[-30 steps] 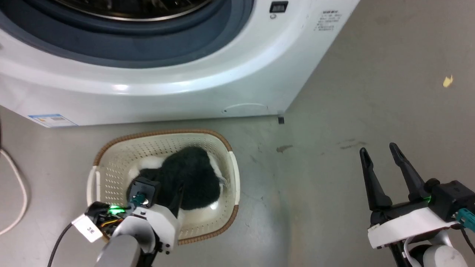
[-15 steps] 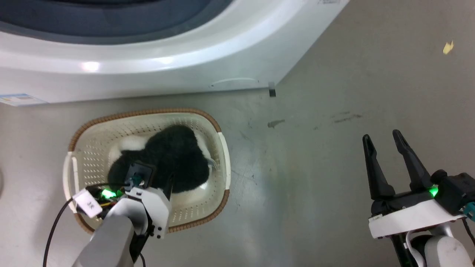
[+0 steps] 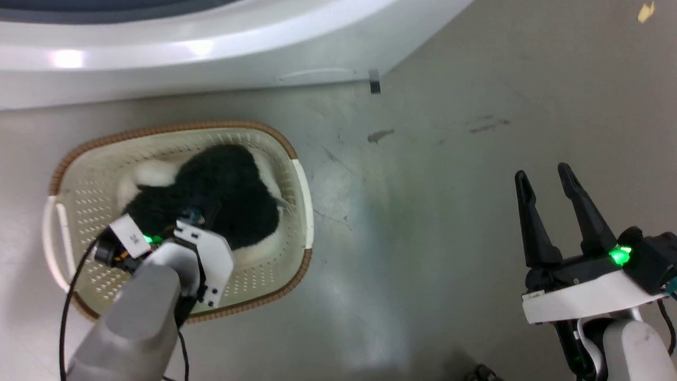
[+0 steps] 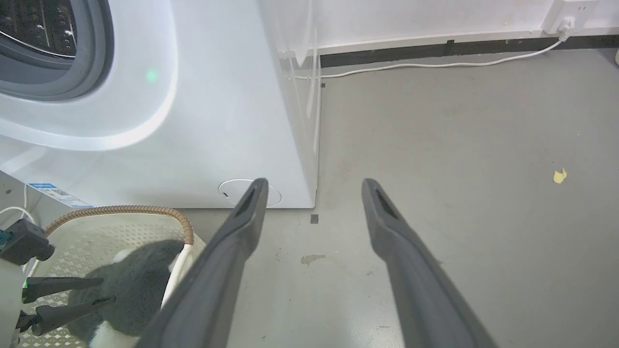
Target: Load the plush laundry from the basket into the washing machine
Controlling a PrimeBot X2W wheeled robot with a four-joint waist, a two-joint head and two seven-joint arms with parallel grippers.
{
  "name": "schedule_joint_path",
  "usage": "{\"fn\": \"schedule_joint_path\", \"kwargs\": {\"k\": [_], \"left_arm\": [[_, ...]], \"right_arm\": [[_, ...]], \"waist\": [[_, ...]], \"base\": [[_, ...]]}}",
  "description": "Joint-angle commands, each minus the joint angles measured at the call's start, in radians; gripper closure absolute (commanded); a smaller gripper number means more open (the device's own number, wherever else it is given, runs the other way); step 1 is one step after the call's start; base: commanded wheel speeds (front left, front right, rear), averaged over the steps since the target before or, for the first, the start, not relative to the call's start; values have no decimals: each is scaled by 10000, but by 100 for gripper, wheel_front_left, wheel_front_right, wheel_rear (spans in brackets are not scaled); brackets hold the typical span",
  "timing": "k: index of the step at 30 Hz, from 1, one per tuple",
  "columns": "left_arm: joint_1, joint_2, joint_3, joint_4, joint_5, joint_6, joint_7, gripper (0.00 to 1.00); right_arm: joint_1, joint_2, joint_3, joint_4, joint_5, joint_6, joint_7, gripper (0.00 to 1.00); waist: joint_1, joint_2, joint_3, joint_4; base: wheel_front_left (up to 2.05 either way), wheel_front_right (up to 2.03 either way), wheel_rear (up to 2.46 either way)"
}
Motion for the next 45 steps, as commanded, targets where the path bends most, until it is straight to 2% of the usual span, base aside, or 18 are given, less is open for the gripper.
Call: {"fn": "schedule_joint_path", "kwargs": {"k": [1,7,22,23,24,26,29,32,38,45], "left_arm": [[-278,93,-121,205,-147,-49,30,0],[-1121,291,-530,1009,-411,190,572,0],[-2395,700,-1466,2494,-939,56,499,0],[-2480,704,-1500,2598,-1015,42,444,62],[-2547,675,-1523,2702,-1116,-3,422,100],[-2606,645,-1549,2916,-1360,-111,507,100],[-2771,926,-1655,3438,-1766,-34,14,100],[-2720,905,-1633,3734,-2120,-18,-550,100],[-1888,466,-1541,3821,-2466,-51,-1837,100],[-758,34,-879,3528,-3154,201,-2896,100]], "right_arm": [[-157,-5,15,2,97,-7,-99,0],[-246,-5,-89,30,267,-7,-244,0],[-210,-6,-290,-65,612,-8,-535,0],[-188,-6,-303,-58,616,-8,-556,0],[-189,-6,-307,-39,622,-9,-577,0],[-274,-6,-246,16,643,-9,-619,0],[-668,-6,-120,16,909,-9,-722,0],[-842,-6,-22,100,1035,-9,-785,0],[-719,-6,-202,316,720,-9,-805,0],[-200,-6,-122,664,581,-9,-805,0]], "waist": [[-1,0,206,-126],[-1,0,872,-281],[-1,0,2141,-628],[-1,0,2232,-642],[-1,0,2317,-654],[-1,0,2420,-728],[-1,0,2488,-1022],[-1,0,2198,-1080],[-1,0,654,-728],[-1,0,-1378,-251]], "base": [[0,0,0],[0,0,0],[0,0,0],[0,0,0],[0,0,0],[0,0,0],[0,0,0],[0,0,0],[0,0,0],[0,0,0]]}}
